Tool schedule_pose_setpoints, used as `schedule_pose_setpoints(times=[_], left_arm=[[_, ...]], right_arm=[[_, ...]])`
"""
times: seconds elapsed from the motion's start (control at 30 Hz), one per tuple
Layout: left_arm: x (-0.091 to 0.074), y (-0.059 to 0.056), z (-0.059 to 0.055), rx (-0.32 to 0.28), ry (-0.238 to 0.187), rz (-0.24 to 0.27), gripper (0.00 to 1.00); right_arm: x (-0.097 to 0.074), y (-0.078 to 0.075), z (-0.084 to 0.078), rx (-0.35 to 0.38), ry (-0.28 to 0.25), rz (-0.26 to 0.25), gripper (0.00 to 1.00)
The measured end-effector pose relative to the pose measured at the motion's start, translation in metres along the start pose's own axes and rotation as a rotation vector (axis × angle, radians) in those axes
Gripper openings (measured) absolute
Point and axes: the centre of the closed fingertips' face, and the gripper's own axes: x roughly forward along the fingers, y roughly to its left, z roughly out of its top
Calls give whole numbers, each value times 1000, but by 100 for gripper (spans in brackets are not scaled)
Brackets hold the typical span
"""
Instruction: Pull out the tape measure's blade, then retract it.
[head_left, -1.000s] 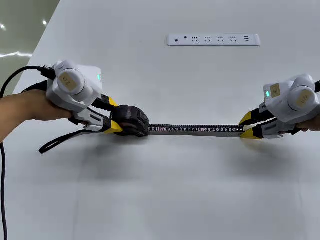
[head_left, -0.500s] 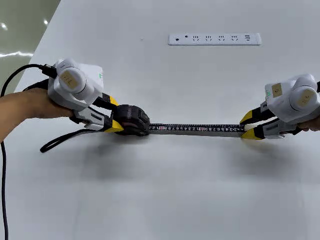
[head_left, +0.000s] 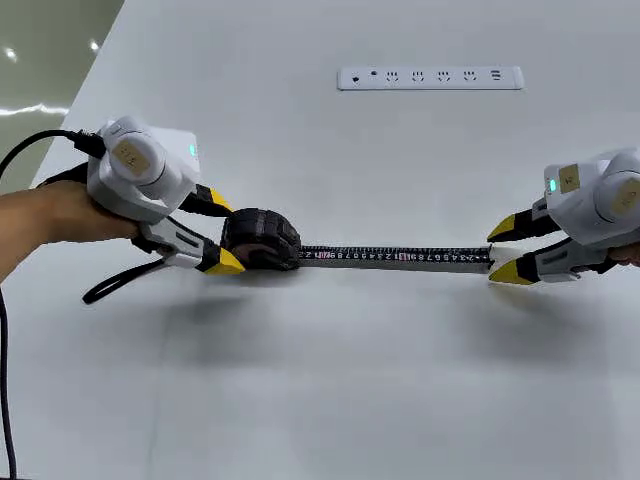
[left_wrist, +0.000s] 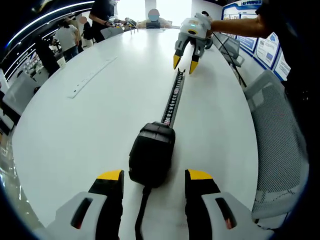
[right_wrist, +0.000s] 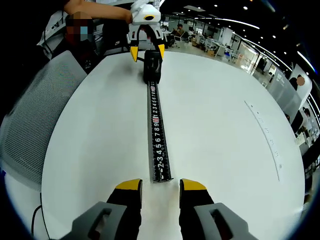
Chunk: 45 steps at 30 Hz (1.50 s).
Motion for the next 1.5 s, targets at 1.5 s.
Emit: schedule_pose_setpoints(times=[1.5], left_arm=[[-11,-55,-5,-342,-250,185,82]], right_arm=[[-18,40,12,264,-170,-164,62]])
